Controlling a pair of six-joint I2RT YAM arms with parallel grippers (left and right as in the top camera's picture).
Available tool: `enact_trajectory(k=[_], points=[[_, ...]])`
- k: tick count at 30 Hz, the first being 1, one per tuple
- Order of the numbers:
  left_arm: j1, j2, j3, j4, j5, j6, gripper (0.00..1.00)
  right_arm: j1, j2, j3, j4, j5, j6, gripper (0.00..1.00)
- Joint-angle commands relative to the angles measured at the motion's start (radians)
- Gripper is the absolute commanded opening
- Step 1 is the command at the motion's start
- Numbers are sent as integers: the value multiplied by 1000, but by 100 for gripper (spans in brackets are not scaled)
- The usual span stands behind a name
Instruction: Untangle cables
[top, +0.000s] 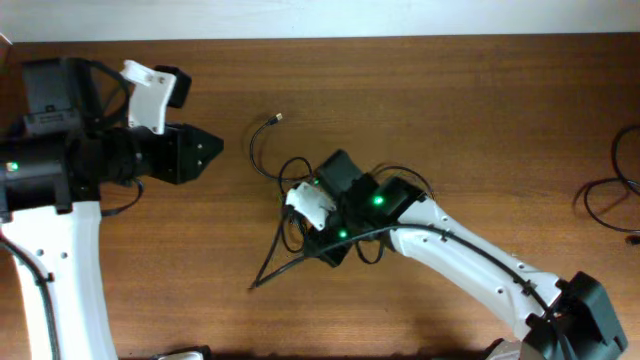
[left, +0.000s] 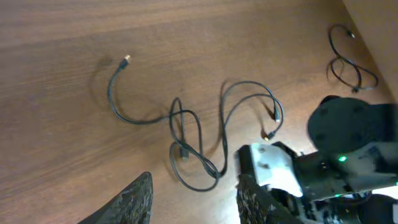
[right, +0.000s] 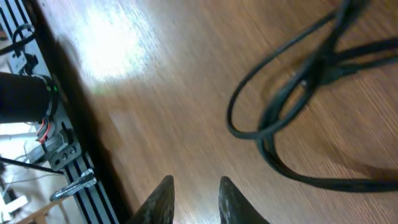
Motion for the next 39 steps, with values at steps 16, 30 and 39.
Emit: enact_trajectory(k=[16,30,39], points=[[-68,-4,5,-66,-22,35,44,30,166,-3,203,139,256,53],[-69,-4,5,-81,-22,35,43,30,83,3,193,306,412,44],[-69,-4,5,-85,-21,35,43,-10,137,3,264,436,315,35]])
